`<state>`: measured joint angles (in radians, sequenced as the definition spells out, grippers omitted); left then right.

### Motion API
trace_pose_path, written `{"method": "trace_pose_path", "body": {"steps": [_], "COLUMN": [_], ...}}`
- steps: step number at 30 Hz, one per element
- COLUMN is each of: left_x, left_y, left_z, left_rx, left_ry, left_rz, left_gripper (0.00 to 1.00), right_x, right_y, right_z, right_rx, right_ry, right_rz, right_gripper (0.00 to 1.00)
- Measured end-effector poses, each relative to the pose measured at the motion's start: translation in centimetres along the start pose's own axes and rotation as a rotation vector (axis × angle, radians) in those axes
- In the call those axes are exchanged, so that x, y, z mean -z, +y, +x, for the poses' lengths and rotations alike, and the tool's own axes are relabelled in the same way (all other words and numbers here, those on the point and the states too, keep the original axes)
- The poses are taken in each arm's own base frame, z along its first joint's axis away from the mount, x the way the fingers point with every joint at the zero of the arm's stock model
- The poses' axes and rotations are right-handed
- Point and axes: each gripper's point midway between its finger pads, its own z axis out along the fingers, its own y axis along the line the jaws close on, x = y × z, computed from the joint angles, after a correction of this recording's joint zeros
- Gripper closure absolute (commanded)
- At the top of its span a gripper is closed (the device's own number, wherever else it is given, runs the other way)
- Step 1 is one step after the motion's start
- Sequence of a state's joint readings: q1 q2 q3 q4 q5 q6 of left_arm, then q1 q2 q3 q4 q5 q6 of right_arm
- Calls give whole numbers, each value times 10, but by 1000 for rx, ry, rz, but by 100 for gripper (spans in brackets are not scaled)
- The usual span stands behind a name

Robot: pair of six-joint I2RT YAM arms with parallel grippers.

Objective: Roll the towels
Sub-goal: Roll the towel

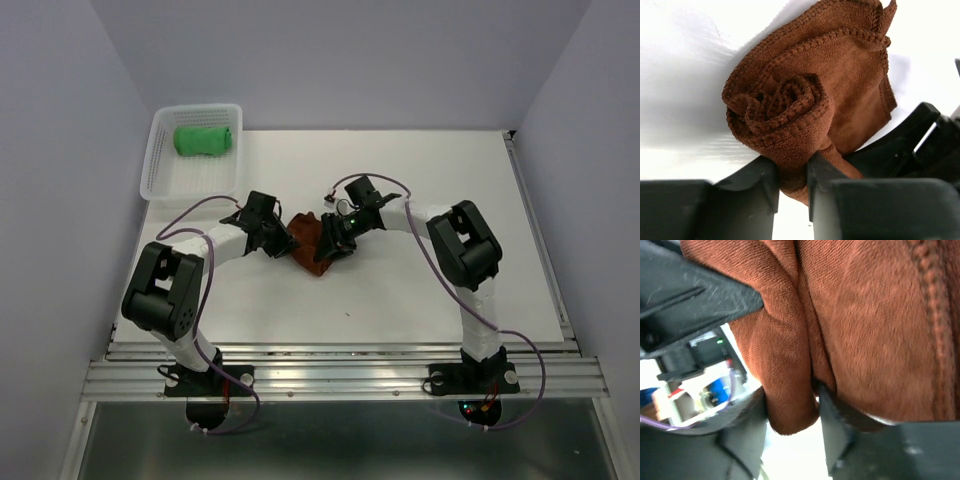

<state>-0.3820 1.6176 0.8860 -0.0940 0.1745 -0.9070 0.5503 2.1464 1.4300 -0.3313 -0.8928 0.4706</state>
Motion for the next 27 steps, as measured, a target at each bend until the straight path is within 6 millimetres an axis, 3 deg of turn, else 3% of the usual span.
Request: {"method": "trace_pose_path", "body": {"steps": [2,5,10,12,16,19,27], "left_x": [-1,-2,-1,-1,0,4,18], "left_y": [-2,-2,-3,-4,-3,-2,6], "left_z": [-1,-2,1,2,6,13,34], "left_rx": [1,6,12,15,19,14,7], "left_ry": [0,1,13,22,32,45,78], "left_rz": [1,1,6,10,7,3,-21], "left_gripper": [90,94,94,94,94,94,94], "right_x": [6,20,57,60,42,21,8], "right_y": [-2,5,45,60,83,86,63], "right_z": [-3,-7,-3,3,30,49,40], "right_rx": [44,134,391,512,760,883,1006], "right_ry": [-27,-79,-216,-264,-298,-274,-289], "right_rz": [48,99,169,207,292,348,564], "right_gripper": [37,33,27,27,26,26,26]}}
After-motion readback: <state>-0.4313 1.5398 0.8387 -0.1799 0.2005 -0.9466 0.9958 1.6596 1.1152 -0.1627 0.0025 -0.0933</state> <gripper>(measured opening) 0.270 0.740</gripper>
